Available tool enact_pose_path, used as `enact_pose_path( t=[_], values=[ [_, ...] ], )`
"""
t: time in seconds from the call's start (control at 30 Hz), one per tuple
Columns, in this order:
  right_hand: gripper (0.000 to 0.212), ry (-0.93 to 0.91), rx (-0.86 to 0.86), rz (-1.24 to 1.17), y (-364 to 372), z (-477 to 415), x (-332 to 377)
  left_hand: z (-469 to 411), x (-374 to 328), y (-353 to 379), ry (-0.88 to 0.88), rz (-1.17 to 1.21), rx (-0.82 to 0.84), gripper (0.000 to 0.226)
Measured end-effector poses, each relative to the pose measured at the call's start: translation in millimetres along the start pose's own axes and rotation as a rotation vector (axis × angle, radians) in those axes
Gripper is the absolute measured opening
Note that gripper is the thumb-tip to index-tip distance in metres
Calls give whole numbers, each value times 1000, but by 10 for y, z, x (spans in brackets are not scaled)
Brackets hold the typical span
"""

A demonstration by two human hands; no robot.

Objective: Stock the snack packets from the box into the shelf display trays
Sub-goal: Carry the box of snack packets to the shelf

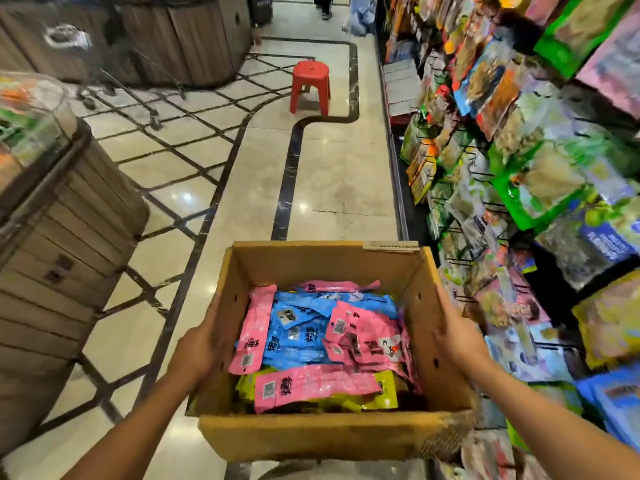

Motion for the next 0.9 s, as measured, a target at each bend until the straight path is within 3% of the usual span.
enact_pose_path(
  t=[0.4, 0.63, 0.9],
  values=[
    [101, 4, -25, -4, -709, -2621, 3, -2269, -1425, -680, 43, 16, -42, 87],
    [101, -25, -4, 22, -1071, -4590, -187, -3707, -2432, -932, -31, 21, -88, 83],
    [102, -125, 24, 75, -1754, -6719, -56, -5302, -3214, -1369, -65, 16, -160, 102]
  ],
)
Point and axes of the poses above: each hand's wrist, its own z-axis away from the middle knuckle, its own y-axis out of the palm, x = y × z, the point moved 4 cm from there along -z, towards the middle knuckle, and after that the axes turned 13 degrees about -y, right-handed, at the moved point
